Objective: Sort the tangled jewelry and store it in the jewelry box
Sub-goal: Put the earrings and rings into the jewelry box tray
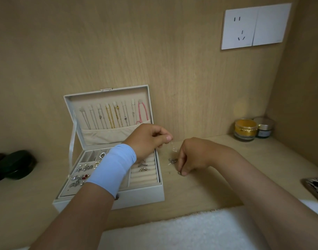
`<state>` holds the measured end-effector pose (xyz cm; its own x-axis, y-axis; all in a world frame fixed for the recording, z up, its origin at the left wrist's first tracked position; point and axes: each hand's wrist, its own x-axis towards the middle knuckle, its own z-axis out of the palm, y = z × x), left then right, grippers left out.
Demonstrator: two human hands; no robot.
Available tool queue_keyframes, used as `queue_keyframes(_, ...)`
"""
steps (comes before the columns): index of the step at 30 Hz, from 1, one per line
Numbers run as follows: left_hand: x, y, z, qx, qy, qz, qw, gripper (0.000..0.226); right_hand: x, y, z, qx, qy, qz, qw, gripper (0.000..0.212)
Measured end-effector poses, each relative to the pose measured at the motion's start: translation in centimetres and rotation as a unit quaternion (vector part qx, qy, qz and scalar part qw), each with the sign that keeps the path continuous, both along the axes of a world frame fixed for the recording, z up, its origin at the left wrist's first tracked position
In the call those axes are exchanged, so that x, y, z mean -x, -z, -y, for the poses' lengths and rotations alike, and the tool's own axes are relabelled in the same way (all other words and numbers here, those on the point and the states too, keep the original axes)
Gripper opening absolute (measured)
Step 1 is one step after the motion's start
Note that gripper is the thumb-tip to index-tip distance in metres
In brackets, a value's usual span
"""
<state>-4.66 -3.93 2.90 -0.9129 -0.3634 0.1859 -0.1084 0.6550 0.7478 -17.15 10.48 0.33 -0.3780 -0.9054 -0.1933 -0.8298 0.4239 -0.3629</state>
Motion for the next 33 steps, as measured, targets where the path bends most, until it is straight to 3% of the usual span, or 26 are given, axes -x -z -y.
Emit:
queue_keyframes(5,-0.9,-0.3,0.0,-0.049,-0.001,-0.007,0.999,0.011,-0.7,-0.3,0.2,-0.034,-0.022,-0.052,0.998,0.008)
queue_keyframes(10,-2.1,-0.8,0.1,-0.127,0.021,0.011,0.992,0.014,-1.1,-0.1,0.1,-0.048,-0.018,-0.009,0.999,0.009)
queue_keyframes(15,-4.5,-1.7,1.5,-0.136,-0.032,-0.010,0.990,0.013,-1.6,-1.7,0.7,0.107,0.030,0.104,0.988,0.006)
queue_keyframes(19,-7.0,-2.8,4.0,-0.134,-0.069,-0.021,0.988,0.010,-4.3,-3.6,2.0,0.224,0.052,0.251,0.940,0.006)
queue_keyframes(21,-8.7,-3.3,5.6,-0.137,-0.090,-0.022,0.986,0.010,-5.9,-4.5,3.7,0.249,0.049,0.276,0.927,0.005)
queue_keyframes(29,-13.8,-2.2,11.4,0.091,-0.195,0.061,0.975,0.012,-11.0,-6.7,12.3,0.230,0.029,0.243,0.942,0.003)
queue_keyframes(33,-14.5,-1.4,12.4,0.152,-0.212,0.095,0.961,0.003,-12.7,-6.7,15.6,0.190,0.025,0.209,0.959,0.006)
